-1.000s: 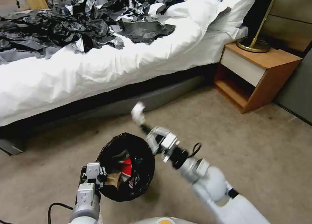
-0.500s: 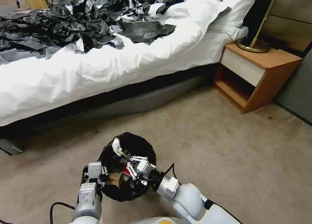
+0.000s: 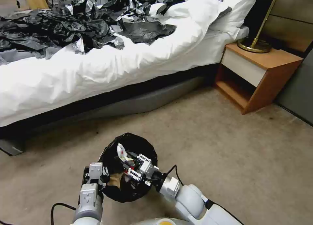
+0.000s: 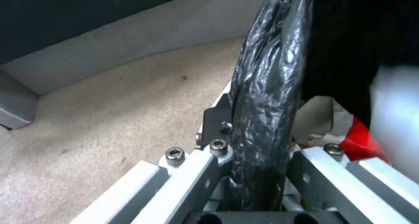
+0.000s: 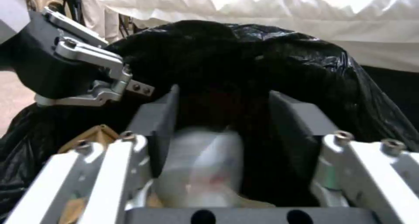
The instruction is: Pick up the trash bin, then pick up the garbage from the floor and place it into the trash bin.
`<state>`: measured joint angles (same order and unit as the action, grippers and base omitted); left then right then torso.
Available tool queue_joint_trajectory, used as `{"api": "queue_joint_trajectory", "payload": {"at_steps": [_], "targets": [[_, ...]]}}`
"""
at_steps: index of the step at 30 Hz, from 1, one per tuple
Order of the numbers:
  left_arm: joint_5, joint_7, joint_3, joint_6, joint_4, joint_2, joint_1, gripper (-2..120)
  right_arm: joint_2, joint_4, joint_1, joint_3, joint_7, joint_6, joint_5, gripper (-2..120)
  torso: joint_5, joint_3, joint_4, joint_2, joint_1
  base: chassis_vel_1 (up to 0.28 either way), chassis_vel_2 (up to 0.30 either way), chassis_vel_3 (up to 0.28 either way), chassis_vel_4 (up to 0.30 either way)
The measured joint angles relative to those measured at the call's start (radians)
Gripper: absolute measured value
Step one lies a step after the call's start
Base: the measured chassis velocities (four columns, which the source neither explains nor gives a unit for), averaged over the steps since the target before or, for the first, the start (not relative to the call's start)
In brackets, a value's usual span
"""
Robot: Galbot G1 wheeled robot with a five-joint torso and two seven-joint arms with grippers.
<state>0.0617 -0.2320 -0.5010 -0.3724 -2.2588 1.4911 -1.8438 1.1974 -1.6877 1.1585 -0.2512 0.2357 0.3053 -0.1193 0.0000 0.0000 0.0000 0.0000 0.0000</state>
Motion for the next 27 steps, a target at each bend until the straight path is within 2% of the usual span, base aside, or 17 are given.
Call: {"api": "queue_joint_trajectory", "payload": {"at_steps": [2, 4, 6, 8, 10, 13, 19, 24, 27], "targets": [[0.0, 0.0, 0.0, 0.0, 0.0, 0.0, 0.0, 1, -0.004, -0.007, 0.006, 0.003, 0.0, 0.002, 0.001, 65, 0.0001, 0.0, 0.0001, 0.0, 0.0, 0.0, 0.0, 0.0, 0.0], [0.0, 0.0, 0.0, 0.0, 0.0, 0.0, 0.001, 1, -0.007, -0.012, 0.009, 0.004, 0.0, 0.003, 0.002, 68, 0.0, 0.0, 0.0001, 0.0, 0.0, 0.0, 0.0, 0.0, 0.0], [0.001, 0.0, 0.0, -0.001, 0.0, 0.001, 0.004, 1, -0.018, -0.023, 0.018, 0.005, 0.001, 0.007, 0.004, 80, 0.0001, 0.0, 0.0, 0.0, 0.0, 0.0, 0.0, 0.0, 0.0], [0.001, 0.0, 0.001, -0.001, 0.0, 0.001, 0.005, 1, -0.021, -0.025, 0.02, 0.005, 0.001, 0.008, 0.004, 82, 0.0, 0.0, 0.0, 0.0, 0.0, 0.0, 0.0, 0.0, 0.0], [0.003, 0.0, 0.004, -0.003, 0.001, 0.003, 0.009, 1, -0.03, -0.028, 0.027, 0.008, 0.003, 0.015, 0.009, 94, 0.0, 0.0, 0.0, 0.0, 0.0, 0.0, 0.0, 0.0, 0.0], [0.005, 0.001, 0.006, -0.005, 0.005, 0.004, 0.013, 1, -0.036, -0.034, 0.032, 0.011, 0.003, 0.018, 0.011, 99, 0.0001, 0.0, 0.0, 0.0, 0.0, 0.0, 0.0, 0.0, 0.0], [0.006, 0.001, 0.005, -0.007, 0.008, 0.003, 0.014, 1, -0.053, -0.071, 0.039, 0.029, 0.003, 0.03, 0.013, 100, 0.0, 0.0, 0.0, 0.0, 0.0, 0.0, 0.0, 0.0, 0.0], [0.004, 0.001, -0.003, -0.007, 0.015, -0.002, 0.014, 1, -0.067, -0.185, 0.052, 0.083, -0.04, 0.037, 0.016, 100, 0.0, 0.0, 0.0001, 0.0, 0.0, 0.0, 0.0, 0.0, 0.0], [0.001, 0.002, -0.005, -0.007, 0.02, -0.004, 0.016, 1, -0.051, -0.303, 0.085, 0.179, -0.087, 0.031, 0.021, 100, 0.0, 0.0, 0.0, 0.0, 0.0, 0.0, 0.0, 0.0, 0.0]]}}
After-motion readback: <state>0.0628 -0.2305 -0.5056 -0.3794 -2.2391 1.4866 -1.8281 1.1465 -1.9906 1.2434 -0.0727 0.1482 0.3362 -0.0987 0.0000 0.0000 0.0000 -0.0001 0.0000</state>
